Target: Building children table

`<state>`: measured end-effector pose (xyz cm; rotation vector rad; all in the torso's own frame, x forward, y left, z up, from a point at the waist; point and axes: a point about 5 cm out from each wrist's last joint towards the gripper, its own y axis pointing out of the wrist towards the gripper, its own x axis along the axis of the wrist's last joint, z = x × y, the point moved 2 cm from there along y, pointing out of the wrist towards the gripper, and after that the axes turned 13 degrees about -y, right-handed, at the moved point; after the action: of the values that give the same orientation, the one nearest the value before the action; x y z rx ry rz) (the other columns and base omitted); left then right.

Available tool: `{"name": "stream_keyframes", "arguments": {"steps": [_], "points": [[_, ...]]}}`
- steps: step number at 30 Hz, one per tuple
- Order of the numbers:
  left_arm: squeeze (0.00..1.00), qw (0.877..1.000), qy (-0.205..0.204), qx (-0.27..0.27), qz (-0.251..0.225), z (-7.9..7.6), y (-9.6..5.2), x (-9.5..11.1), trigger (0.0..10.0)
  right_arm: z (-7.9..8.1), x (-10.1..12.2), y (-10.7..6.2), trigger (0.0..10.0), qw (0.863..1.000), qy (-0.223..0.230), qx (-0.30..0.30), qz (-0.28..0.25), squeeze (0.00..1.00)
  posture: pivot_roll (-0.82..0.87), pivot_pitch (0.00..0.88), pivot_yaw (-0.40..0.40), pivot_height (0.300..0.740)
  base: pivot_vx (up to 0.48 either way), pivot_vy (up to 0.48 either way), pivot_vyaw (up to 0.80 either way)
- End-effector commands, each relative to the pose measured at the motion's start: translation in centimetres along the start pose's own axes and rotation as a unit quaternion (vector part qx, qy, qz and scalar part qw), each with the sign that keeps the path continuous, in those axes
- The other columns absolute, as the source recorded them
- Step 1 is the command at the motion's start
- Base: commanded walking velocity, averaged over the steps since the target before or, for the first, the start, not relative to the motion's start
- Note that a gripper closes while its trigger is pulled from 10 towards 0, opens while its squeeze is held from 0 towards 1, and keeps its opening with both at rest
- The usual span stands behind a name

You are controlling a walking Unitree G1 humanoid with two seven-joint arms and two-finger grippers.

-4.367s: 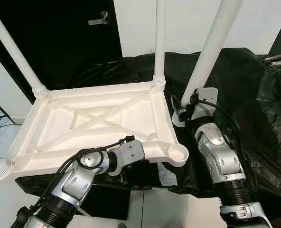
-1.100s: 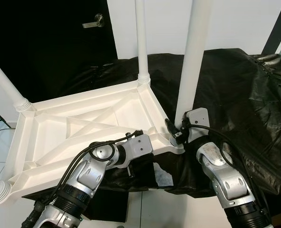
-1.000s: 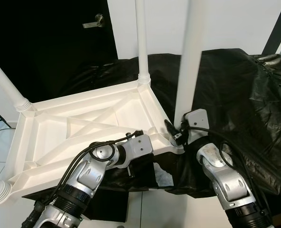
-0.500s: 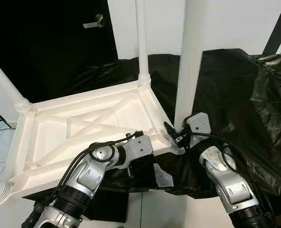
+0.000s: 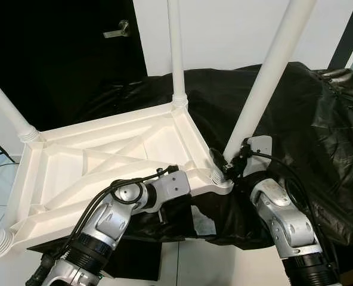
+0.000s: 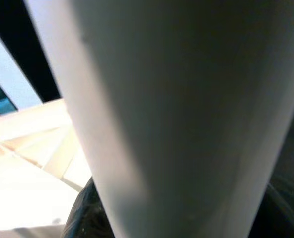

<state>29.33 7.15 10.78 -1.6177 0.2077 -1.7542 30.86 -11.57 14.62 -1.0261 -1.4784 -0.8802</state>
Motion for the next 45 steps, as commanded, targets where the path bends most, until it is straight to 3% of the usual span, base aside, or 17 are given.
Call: {"name": "stream_keyframes", "arguments": {"steps": [1,6,12,17,20,28,39,43,45], "points": [[0.00,0.993,-0.016,0.110,0.036,2.3,-1.0,-2.1,10.0,0.7,-3.5,-0.4,10.0,0.994,0.056,0.009,0.088,0.00,-0.04,0.000,0.075,0.740,0.000,0.000,0.00],[0.00,0.993,-0.015,0.110,0.036,2.3,-1.0,-2.1,10.0,-0.2,-3.9,-0.4,10.0,0.989,0.106,-0.021,0.102,0.00,-0.04,0.000,0.076,0.740,0.000,0.000,0.00],[0.00,0.993,-0.015,0.109,0.036,2.2,-1.0,-2.0,10.0,-0.3,-4.3,-0.6,10.0,0.993,0.028,-0.013,0.110,0.00,-0.04,0.000,0.078,0.740,0.000,0.000,0.00],[0.00,0.993,-0.014,0.109,0.035,2.3,-1.0,-1.9,10.0,1.5,-4.9,-1.1,10.0,0.988,-0.097,0.054,0.106,0.00,-0.04,0.000,0.080,0.740,0.000,0.000,0.00],[0.00,0.993,-0.014,0.109,0.036,2.3,-1.1,-2.0,10.0,1.8,-5.0,-1.2,10.0,0.985,-0.117,0.068,0.105,0.00,-0.04,0.000,0.080,0.740,0.000,0.000,0.00],[0.00,0.993,-0.014,0.109,0.037,2.3,-1.2,-2.0,10.0,2.4,-4.5,-1.7,10.0,0.984,-0.133,0.100,0.063,0.00,-0.04,0.000,0.082,0.740,0.000,0.000,0.00],[0.00,0.993,-0.012,0.109,0.037,2.5,-1.2,-1.9,10.0,1.4,-4.3,-1.6,10.0,0.979,-0.139,0.143,0.028,0.00,-0.04,0.000,0.082,0.740,0.000,0.000,0.00],[0.00,0.993,-0.008,0.109,0.038,2.6,-1.2,-1.9,10.0,0.8,-3.8,-1.2,10.0,0.972,-0.148,0.181,0.016,0.00,-0.04,0.000,0.084,0.740,0.000,0.000,0.00],[0.00,0.993,-0.005,0.111,0.038,2.9,-1.3,-1.8,10.0,0.7,-3.4,-0.9,10.0,0.959,-0.169,0.225,0.009,0.00,-0.04,0.000,0.088,0.740,0.000,0.000,0.00]]}}
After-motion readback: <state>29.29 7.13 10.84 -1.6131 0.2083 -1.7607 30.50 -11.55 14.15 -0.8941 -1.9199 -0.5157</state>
